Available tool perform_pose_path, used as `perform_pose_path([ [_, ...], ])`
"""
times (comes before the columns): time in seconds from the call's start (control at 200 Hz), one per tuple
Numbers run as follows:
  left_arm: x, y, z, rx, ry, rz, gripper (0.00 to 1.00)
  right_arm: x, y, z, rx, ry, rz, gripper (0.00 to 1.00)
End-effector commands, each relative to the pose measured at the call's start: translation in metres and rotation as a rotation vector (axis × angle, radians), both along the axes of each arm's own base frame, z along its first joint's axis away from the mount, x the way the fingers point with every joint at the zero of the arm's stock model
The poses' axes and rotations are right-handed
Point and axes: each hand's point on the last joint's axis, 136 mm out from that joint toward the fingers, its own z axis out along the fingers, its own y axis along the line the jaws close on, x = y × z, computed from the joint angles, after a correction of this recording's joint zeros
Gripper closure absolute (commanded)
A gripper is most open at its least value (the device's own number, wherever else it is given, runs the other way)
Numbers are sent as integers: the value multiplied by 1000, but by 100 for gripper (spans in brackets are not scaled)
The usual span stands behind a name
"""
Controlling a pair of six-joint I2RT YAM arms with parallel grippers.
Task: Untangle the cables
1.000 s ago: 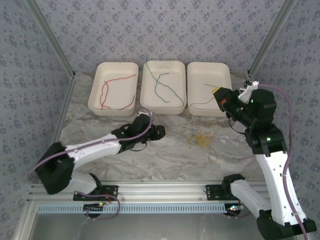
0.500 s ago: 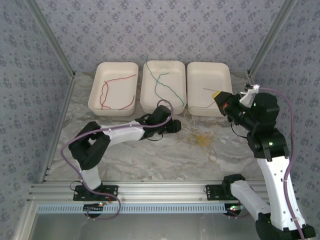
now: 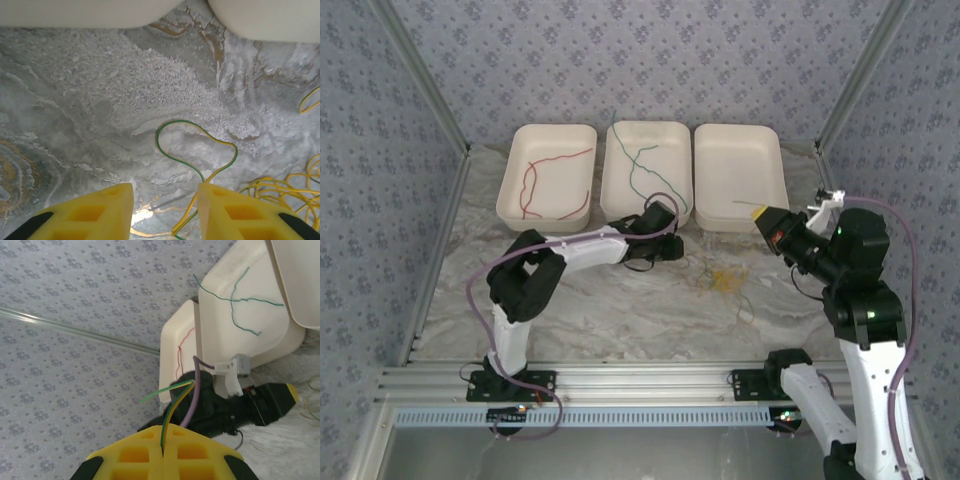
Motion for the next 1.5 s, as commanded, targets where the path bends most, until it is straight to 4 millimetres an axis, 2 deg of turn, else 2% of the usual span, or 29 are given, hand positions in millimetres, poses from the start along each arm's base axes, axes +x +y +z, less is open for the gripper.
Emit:
perform_pose_path([
  [0.0,-12,5,-3,114,46,41,64,-4,2,-22,-30,44,38,100],
  [0.23,-9,-6,-8,162,54,47,58,-3,3,-26,-19,47,51,100],
  [0.44,5,-13,-13,234,51,55,59,-12,4,-30,-24,48,62,100],
  [0.59,11,-18,-20,255,62,65,63,-14,4,-34,-5,53,66,100],
  [0.784,5,-32,-26,257,82,41,66,-14,5,-34,10,52,68,100],
  [0.974,-11,-21,-39,314,131,54,66,-14,4,-34,24,47,68,100],
  [1.109,-10,-21,-50,331,141,58,66,-13,4,-34,35,45,69,100],
  [1.364,0,-20,-65,383,108,81,80,-17,5,-31,50,37,74,100],
  [1.494,5,-27,-72,372,91,65,81,-18,6,-31,57,37,78,100],
])
